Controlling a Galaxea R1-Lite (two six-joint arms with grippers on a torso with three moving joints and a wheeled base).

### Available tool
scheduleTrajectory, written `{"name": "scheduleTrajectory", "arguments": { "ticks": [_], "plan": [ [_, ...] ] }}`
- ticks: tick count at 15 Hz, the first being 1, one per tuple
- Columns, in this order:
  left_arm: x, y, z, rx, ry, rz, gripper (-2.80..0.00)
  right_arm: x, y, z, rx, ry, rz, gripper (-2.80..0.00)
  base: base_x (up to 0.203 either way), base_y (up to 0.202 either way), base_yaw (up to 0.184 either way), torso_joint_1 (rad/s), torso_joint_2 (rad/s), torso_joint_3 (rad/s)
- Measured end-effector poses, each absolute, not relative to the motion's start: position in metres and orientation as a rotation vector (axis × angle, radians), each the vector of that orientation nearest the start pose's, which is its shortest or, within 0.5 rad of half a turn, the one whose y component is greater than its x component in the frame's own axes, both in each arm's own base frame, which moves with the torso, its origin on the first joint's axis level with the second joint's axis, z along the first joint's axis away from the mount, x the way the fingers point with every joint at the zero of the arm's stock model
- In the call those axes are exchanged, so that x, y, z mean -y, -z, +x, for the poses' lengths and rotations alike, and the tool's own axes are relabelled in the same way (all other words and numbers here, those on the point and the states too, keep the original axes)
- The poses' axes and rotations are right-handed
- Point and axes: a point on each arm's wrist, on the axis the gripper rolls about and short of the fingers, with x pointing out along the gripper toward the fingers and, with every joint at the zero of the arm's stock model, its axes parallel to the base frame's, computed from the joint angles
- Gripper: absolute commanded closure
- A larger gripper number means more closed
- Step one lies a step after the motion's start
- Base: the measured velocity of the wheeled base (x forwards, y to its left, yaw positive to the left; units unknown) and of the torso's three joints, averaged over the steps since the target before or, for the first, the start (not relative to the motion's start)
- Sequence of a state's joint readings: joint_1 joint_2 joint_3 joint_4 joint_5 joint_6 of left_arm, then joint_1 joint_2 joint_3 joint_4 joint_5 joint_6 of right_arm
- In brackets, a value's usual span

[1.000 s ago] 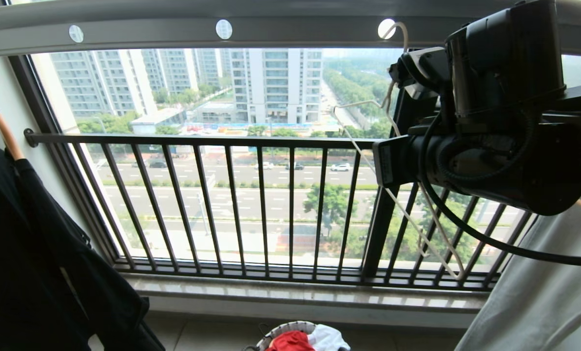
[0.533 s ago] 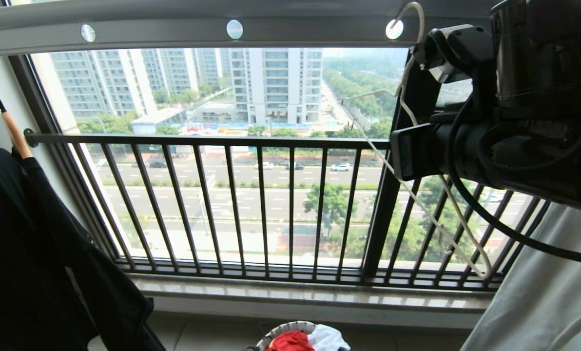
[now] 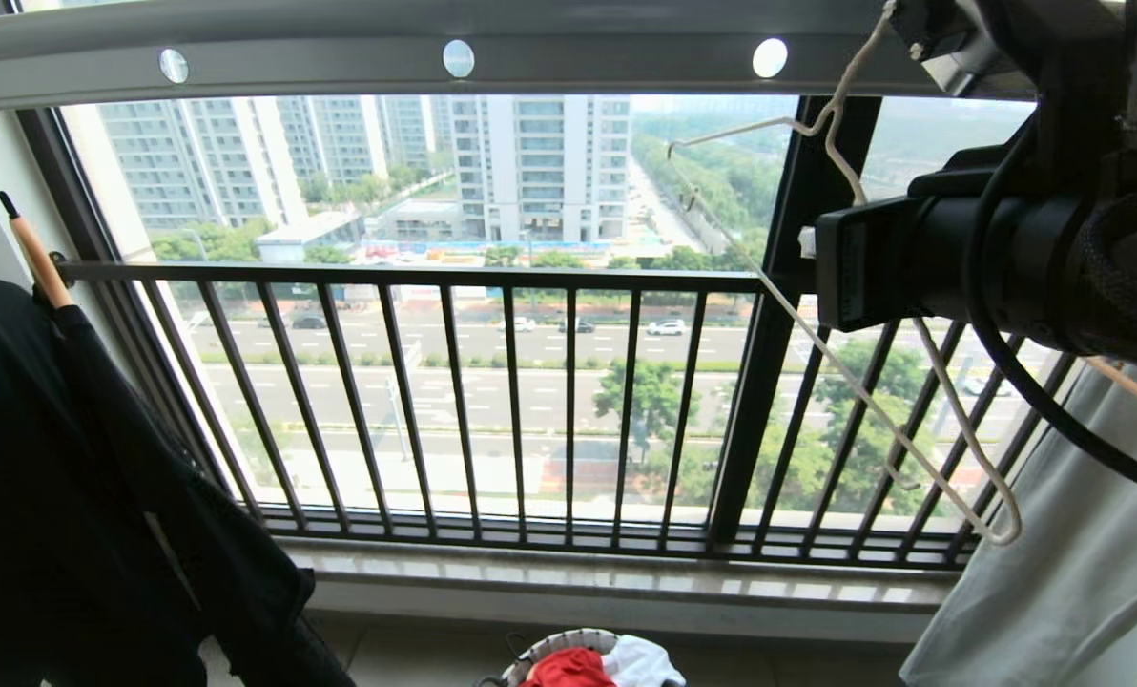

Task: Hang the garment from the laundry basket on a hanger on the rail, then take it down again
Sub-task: Pick up the clothes rack on the clothesline

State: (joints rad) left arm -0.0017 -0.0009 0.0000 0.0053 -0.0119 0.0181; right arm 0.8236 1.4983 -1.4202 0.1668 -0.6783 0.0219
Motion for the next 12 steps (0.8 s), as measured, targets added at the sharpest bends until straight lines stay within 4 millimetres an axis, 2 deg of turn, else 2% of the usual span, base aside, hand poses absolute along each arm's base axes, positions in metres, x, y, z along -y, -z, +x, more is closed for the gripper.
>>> {"name": "scheduleTrajectory", "arguments": {
  "ticks": [3,6,10,12],
  "plan": [
    [0.000,-0.075,-0.023,-0.004,0.014,0.018,0.00,-0.168,-0.335,0.174,-0.185,-0.150,-0.150,0.00,0.000,0.000,0.000,0.000,0.00,0.000],
    [0.000,-0.075,-0.023,-0.005,0.014,0.019,0.00,-0.157,-0.311,0.157,-0.244,-0.214,-0.195,0.00,0.000,0.000,0.000,0.000,0.00,0.000],
    [0.000,-0.075,-0.023,-0.005,0.014,0.018,0.00,-0.136,-0.279,0.131,-0.330,-0.394,-0.203,0.00,0.000,0.000,0.000,0.000,0.00,0.000],
    [0.000,-0.075,-0.023,-0.005,0.014,0.018,0.00,-0.129,-0.270,0.122,-0.365,-0.521,-0.190,0.00,0.000,0.000,0.000,0.000,0.00,0.000]
  ]
}}
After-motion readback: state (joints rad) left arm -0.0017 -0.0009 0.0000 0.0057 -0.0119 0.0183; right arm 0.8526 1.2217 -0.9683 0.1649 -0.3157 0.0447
